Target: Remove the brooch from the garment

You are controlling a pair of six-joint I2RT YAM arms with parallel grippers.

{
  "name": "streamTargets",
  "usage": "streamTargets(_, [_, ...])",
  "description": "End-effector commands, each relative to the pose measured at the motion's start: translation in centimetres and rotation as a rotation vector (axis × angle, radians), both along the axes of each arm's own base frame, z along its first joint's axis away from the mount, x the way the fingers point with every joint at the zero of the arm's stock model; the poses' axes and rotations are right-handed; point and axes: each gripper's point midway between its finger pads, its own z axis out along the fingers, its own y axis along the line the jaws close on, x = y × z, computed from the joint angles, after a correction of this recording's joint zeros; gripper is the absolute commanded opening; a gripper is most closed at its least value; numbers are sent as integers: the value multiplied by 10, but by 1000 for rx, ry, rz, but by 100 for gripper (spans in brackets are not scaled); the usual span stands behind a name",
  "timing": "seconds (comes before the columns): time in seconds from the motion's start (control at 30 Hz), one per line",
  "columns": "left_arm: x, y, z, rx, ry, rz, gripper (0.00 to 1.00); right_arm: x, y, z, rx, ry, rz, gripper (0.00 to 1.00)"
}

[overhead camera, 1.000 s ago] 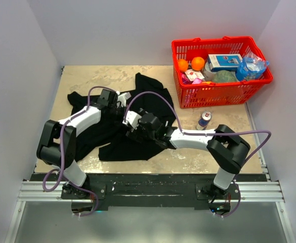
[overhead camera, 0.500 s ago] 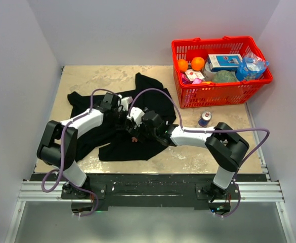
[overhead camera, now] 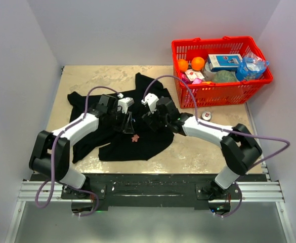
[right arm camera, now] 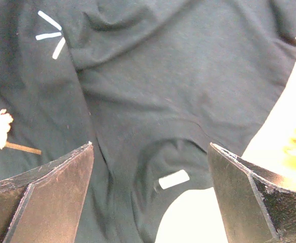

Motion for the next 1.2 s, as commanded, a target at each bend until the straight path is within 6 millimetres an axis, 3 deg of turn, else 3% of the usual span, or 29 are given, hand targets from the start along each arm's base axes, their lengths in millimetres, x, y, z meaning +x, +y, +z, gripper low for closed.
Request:
streamTargets(0.0, [1,-1,21,63,-324,-212,41,-6,-10,57,35,-50,-1,97])
streamTargets(0.07, [-1,-2,25,105,-440,-244,45,-8,-15,66,42,-55,-11,97])
streamTargets(0.1, [-8,-10,26,118,-481,-281,54,-8,-17,75,54,-67,-15,98])
streamTargets(0.13, [-9,-14,28,132,-550,-296,57,-8,-18,80,59,-77,-16,98])
streamTargets(0.2, [-11,-20,26,160,-608,-305,58,-8,-21,89,69,-98,-21,98])
streamTargets(0.27, [-7,-18,16,225,-638,-285,59,-7,-27,100,74,-126,-32,98])
streamTargets(0.33, [-11,-21,3,263,-651,-308,68,-7,-32,110,79,-152,-33,98])
streamTargets(0.43, [-12,-18,-9,315,-662,-302,70,-5,-42,116,81,-168,-51,99])
streamTargets(0.5, [-4,-21,-5,330,-703,-275,69,-4,-51,121,87,-178,-70,99])
streamTargets(0.67, [7,-13,-22,431,-687,-248,64,-8,-66,118,100,-167,-95,99])
streamTargets(0.9, [9,-11,-44,479,-601,-239,59,-15,-73,113,119,-146,-103,99])
streamTargets(1.17, [12,-10,-38,504,-602,-256,42,-12,-73,113,132,-151,-110,99])
